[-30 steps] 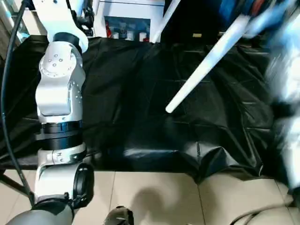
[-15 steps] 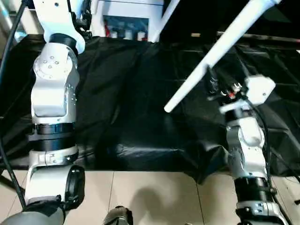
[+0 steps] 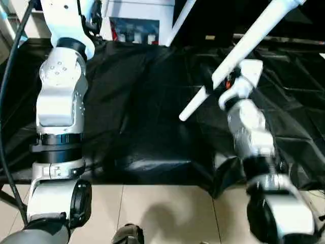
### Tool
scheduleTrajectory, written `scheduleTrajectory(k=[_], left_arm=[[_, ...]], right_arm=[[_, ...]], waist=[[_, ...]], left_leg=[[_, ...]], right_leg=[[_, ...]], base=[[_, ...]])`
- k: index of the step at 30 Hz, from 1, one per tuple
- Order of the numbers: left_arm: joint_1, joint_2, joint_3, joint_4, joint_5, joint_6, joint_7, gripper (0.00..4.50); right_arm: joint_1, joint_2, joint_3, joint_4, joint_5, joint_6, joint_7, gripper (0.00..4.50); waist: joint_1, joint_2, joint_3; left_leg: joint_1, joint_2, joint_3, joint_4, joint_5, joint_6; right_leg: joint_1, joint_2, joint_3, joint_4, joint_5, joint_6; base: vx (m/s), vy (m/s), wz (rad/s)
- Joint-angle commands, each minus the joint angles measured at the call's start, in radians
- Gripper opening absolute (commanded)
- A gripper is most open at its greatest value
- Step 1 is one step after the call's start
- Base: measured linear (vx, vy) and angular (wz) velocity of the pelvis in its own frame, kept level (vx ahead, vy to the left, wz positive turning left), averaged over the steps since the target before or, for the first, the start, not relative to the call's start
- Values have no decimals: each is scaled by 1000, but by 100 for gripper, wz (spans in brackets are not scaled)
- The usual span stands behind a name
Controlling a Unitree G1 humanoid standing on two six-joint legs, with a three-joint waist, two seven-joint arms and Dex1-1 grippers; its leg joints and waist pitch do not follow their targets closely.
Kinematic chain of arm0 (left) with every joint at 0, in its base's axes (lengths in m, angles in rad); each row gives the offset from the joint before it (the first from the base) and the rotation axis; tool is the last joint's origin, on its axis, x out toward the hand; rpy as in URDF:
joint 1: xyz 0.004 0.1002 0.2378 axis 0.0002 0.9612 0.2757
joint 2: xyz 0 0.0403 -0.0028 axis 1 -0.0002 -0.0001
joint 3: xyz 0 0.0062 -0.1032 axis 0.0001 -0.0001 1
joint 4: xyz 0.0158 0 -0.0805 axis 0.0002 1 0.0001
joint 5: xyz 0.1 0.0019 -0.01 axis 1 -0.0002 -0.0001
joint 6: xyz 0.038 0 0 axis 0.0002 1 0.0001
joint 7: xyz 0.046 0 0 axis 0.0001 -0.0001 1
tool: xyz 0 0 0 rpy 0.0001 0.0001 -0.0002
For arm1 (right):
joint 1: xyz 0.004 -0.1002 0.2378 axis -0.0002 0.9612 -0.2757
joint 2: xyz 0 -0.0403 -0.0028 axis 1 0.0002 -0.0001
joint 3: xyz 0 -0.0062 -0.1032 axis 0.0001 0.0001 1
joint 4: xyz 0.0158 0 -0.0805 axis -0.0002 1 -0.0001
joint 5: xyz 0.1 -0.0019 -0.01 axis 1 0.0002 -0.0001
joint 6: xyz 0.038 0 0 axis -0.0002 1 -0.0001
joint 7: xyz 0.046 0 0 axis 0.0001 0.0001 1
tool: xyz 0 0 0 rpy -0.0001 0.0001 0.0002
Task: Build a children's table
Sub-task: Flip table
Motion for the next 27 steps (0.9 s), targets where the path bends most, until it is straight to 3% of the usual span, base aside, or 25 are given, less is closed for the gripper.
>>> scheduleTrajectory(k=[1, 5, 10, 15, 20, 22, 23, 24, 27], left_arm=[[-6, -5, 3, -66, -27, -32, 2, 224], [13, -5, 4, -78, -27, -27, 4, 217], [38, -10, 1, -72, -34, -30, -6, 212], [61, -11, -7, -66, -35, -32, -15, 208], [118, -15, -26, -50, -37, -48, -49, 201], [145, -18, -37, -41, -37, -60, -65, 197], [148, -18, -38, -41, -36, -61, -66, 197], [156, -19, -42, -38, -35, -65, -70, 197], [206, -26, -60, -23, -28, -83, -84, 188]], right_arm=[[-30, -8, 3, 15, 4, 5, 26, 396], [-44, -11, 8, 33, 22, -3, 85, 359], [-62, -11, 1, 84, 40, -14, 137, 315], [-73, -16, -2, 108, 38, -26, 148, 276], [-73, -22, -1, 100, 31, -42, 162, 221], [-68, -27, 4, 92, 27, -49, 166, 208], [-68, -28, 5, 91, 26, -49, 166, 208], [-67, -30, 7, 90, 24, -52, 167, 208], [-48, -33, 14, 58, 19, -51, 172, 179]], waist=[[-8, -4, -105], [-7, -4, -104], [-8, 0, -102], [-10, -1, -100], [-7, -3, -103], [-7, -11, -102], [-6, -10, -101], [-5, -6, -101], [-7, -11, -99]], left_leg=[[71, 65, -43, -76, -180, -53], [74, 67, -41, -76, -195, -44], [75, 69, -43, -80, -232, -61], [75, 69, -44, -84, -261, -80], [77, 69, -42, -81, -245, -73], [76, 69, -41, -82, -248, -68], [74, 69, -42, -82, -246, -67], [78, 70, -42, -83, -255, -71], [81, 72, -42, -87, -291, -88]], right_leg=[[27, -66, 37, -53, 25, -198], [24, -66, 39, -57, -7, -197], [22, -67, 39, -61, -53, -197], [20, -67, 39, -63, -75, -195], [19, -67, 40, -62, -58, -193], [20, -67, 40, -65, -68, -192], [21, -69, 40, -64, -72, -192], [18, -67, 40, -65, -86, -188], [14, -66, 40, -69, -117, -180]], base=[[0, 0, 0], [0, 0, 0], [0, 0, 0], [0, 0, 0], [0, 0, 0], [0, 0, 0], [0, 0, 0], [0, 0, 0], [0, 0, 0]])
